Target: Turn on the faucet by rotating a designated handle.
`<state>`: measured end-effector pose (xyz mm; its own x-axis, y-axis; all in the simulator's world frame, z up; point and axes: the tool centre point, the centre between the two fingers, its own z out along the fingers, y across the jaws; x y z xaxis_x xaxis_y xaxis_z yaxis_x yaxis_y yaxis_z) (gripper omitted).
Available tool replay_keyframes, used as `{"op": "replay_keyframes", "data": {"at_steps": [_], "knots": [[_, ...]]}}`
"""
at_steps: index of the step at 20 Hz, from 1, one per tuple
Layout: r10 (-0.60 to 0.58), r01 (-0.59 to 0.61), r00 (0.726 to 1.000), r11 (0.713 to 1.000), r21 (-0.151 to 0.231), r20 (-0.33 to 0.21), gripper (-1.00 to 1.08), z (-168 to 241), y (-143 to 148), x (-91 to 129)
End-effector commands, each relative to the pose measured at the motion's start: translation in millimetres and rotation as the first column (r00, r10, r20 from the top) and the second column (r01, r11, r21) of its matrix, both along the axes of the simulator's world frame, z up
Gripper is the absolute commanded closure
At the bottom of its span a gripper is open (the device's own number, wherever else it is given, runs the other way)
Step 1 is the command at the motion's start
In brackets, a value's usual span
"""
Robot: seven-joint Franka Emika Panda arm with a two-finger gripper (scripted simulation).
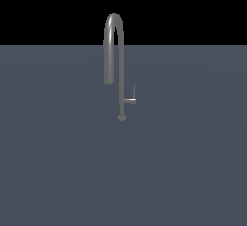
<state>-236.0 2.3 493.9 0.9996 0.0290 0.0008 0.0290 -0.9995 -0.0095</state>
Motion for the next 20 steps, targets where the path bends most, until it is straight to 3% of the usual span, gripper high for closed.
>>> {"op": "replay_keyframes", "data": {"at_steps": [1, 11, 20], "knots": [[-0.016, 0.016, 1.000, 1.000, 0.015, -0.014, 1.08, -1.3, 0.3, 5.8], [-0.130, 0.145, 0.984, 0.982, 0.122, -0.123, 1.08, -12.5, 0.2, 49.4], [-0.250, 0.316, 0.929, 0.920, 0.233, -0.273, 1.08, -32.9, -5.3, 102.4]]}}
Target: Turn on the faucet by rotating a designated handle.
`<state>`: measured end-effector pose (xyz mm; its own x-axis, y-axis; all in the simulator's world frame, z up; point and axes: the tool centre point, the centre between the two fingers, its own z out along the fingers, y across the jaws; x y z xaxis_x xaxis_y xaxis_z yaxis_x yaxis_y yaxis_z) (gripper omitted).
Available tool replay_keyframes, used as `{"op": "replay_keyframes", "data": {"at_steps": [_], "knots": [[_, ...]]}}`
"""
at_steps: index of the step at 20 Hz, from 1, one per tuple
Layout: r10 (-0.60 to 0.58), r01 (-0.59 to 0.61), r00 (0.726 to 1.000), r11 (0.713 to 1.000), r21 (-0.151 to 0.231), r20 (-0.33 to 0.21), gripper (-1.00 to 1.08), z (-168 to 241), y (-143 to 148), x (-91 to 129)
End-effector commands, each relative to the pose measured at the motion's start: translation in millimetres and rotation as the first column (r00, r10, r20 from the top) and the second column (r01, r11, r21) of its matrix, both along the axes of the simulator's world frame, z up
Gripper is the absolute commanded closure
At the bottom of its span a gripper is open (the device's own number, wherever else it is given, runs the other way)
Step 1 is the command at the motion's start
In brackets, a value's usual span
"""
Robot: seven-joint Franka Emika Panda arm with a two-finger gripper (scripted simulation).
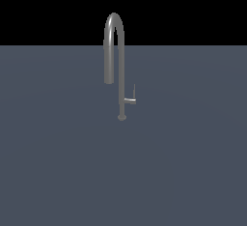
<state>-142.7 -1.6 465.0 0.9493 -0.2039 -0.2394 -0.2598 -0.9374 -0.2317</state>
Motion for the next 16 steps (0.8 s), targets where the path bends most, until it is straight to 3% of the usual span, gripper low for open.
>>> {"op": "replay_keyframes", "data": {"at_steps": [1, 9, 16], "knots": [[-0.044, 0.046, 0.998, 0.998, 0.042, -0.038, 1.08, -6.8, -2.3, 15.0], [-0.175, 0.204, 0.969, 0.965, 0.166, -0.173, 1.08, -33.9, -12.0, 61.1], [-0.272, 0.356, 0.911, 0.897, 0.260, -0.309, 1.08, -65.0, -23.2, 99.3]]}}
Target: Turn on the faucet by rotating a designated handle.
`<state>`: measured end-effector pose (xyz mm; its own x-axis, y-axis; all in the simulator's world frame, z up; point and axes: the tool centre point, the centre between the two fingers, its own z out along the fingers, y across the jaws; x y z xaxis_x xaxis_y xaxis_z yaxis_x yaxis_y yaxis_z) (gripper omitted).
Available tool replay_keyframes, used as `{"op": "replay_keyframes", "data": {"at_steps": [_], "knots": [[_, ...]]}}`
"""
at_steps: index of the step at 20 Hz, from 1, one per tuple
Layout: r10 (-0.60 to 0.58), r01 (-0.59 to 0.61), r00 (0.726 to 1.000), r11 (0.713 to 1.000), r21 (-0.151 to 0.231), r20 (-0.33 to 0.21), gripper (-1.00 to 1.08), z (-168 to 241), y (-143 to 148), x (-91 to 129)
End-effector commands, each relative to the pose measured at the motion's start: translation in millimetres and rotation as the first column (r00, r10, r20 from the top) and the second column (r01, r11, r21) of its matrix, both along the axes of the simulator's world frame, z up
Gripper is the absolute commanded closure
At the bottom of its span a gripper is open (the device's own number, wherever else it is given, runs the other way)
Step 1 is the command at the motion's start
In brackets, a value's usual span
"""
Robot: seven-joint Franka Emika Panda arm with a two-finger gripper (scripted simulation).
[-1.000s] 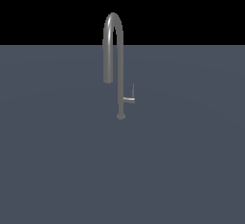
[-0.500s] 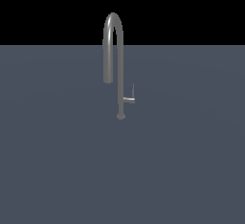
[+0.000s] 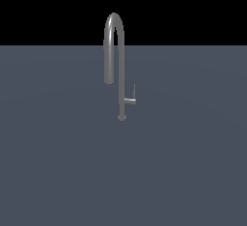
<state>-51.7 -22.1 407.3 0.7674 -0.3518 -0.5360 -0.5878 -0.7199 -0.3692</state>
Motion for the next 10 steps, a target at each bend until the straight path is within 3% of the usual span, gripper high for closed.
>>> {"op": "replay_keyframes", "data": {"at_steps": [1, 6, 10], "knots": [[-0.050, 0.052, 0.998, 0.997, 0.049, -0.043, 1.08, -12.4, -4.4, 13.5], [-0.146, 0.166, 0.979, 0.976, 0.143, -0.140, 1.08, -40.8, -13.5, 38.7], [-0.217, 0.265, 0.949, 0.941, 0.212, -0.227, 1.08, -67.0, -20.7, 57.0]]}}
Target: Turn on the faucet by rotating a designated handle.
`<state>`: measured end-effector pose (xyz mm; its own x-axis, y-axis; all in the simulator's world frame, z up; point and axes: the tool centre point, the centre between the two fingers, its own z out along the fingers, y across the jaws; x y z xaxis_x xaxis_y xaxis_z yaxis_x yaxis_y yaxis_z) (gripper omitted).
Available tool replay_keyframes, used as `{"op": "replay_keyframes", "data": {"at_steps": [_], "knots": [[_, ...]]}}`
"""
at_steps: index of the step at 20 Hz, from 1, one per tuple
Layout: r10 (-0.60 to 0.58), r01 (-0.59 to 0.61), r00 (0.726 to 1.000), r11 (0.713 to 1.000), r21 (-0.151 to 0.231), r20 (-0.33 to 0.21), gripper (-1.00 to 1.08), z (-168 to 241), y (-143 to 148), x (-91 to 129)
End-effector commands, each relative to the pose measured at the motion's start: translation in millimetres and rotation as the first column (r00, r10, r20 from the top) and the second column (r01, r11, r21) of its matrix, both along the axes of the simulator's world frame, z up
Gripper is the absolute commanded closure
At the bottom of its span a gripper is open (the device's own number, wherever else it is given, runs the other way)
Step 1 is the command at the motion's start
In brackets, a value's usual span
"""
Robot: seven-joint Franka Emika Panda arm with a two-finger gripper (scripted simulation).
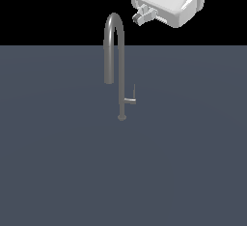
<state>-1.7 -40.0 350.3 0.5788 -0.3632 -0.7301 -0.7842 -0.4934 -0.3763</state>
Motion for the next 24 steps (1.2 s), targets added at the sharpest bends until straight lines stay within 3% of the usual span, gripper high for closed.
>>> {"op": "replay_keyframes", "data": {"at_steps": [1, 7, 14, 19, 24], "knots": [[-0.056, 0.058, 0.997, 0.997, 0.055, -0.048, 1.08, -16.9, -4.5, 11.2], [-0.178, 0.209, 0.968, 0.962, 0.175, -0.177, 1.08, -61.4, -13.0, 33.2], [-0.292, 0.396, 0.892, 0.873, 0.284, -0.346, 1.08, -119.3, -17.6, 51.3], [-0.341, 0.509, 0.825, 0.795, 0.330, -0.451, 1.08, -156.2, -16.1, 58.0], [-0.364, 0.585, 0.769, 0.731, 0.351, -0.525, 1.08, -182.5, -12.5, 60.8]]}}
